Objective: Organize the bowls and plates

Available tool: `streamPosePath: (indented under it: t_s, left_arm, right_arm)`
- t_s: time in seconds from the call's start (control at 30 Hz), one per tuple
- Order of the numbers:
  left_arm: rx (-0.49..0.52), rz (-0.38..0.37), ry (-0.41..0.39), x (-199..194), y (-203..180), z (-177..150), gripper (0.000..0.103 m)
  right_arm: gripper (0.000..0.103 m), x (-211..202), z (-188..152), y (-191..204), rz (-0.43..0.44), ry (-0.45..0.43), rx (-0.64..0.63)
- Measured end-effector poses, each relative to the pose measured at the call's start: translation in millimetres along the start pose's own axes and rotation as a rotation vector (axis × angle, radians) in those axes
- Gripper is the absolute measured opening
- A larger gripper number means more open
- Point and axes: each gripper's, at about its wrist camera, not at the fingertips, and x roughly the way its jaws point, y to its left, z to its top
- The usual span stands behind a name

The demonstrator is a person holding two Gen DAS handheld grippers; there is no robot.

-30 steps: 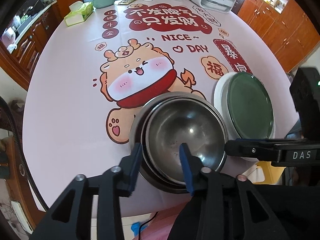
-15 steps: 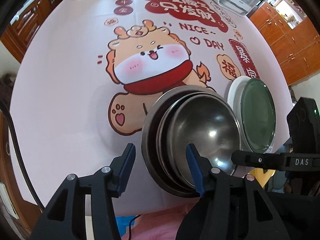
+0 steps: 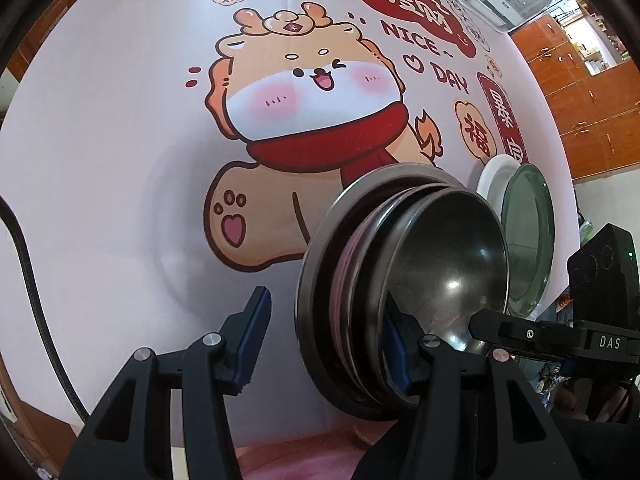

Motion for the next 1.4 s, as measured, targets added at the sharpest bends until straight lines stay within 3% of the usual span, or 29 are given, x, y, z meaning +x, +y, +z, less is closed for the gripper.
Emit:
streamPosePath:
  t_s: [0.33,0.8,1.4]
  left_arm:
    - [0.016,-0.056,0.002,5.1,-3.2,9.3,0.038]
    - [0.048,-0.036,-0.028,0.4,-6.9,9.7,0.037]
    - [0.097,-0.062,-0.185,-40.0,-30.3,10.0,0.037]
  right_arm:
    - [0.038,-0.8,0.7,-13.0,0.030,-0.021,0.048]
    - [0.036,-3.9,-0.2,-13.0,0.034,-0.031,0.031]
    - [0.035,-35.7,0.6,3.5,0.104,-0.091,-0.095]
